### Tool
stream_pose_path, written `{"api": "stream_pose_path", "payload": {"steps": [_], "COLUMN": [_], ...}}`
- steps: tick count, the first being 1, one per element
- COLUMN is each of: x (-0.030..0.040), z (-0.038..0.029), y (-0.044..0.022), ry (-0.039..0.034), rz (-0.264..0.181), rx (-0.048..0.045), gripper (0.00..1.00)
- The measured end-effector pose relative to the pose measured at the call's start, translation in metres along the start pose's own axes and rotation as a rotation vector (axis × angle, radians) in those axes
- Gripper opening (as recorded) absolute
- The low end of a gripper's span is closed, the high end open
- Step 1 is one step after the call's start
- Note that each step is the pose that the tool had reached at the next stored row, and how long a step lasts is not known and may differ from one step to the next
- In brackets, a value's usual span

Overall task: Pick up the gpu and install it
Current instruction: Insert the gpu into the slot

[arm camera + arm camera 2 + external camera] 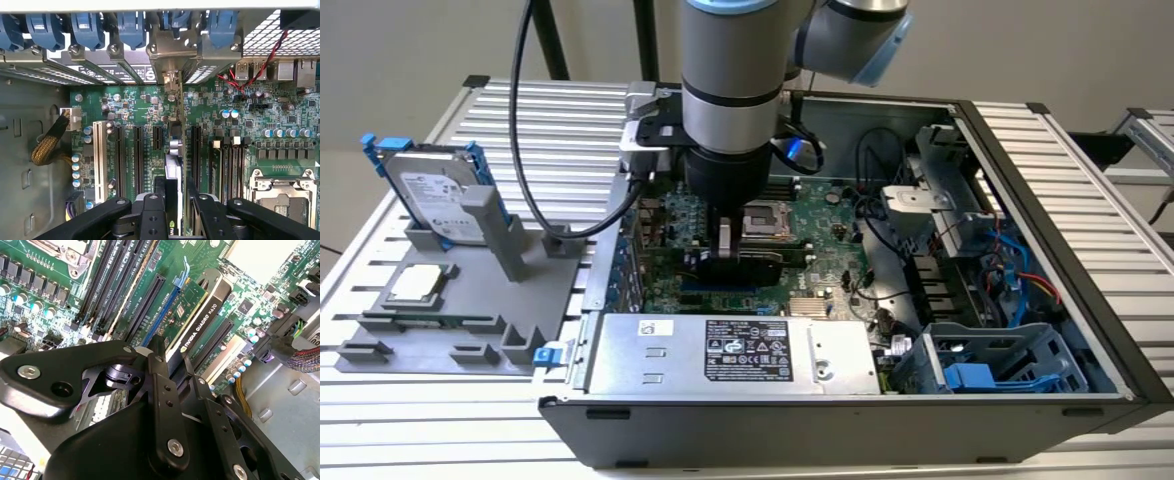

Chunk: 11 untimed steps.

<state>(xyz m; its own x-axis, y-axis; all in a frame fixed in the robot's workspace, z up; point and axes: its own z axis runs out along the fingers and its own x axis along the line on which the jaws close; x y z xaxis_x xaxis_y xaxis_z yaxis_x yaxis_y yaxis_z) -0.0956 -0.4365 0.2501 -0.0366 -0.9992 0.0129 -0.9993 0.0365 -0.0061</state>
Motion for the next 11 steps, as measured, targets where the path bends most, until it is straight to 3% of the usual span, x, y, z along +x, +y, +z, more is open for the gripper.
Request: {"api": "stream_pose_path", "payload": {"steps": [11], "x": [-0.0001], "z": [0.0032], "y": [0.0002], "ry": [-0.0006], "rz": [0.0], "rx": [0.0002], "gripper": [0.0]}}
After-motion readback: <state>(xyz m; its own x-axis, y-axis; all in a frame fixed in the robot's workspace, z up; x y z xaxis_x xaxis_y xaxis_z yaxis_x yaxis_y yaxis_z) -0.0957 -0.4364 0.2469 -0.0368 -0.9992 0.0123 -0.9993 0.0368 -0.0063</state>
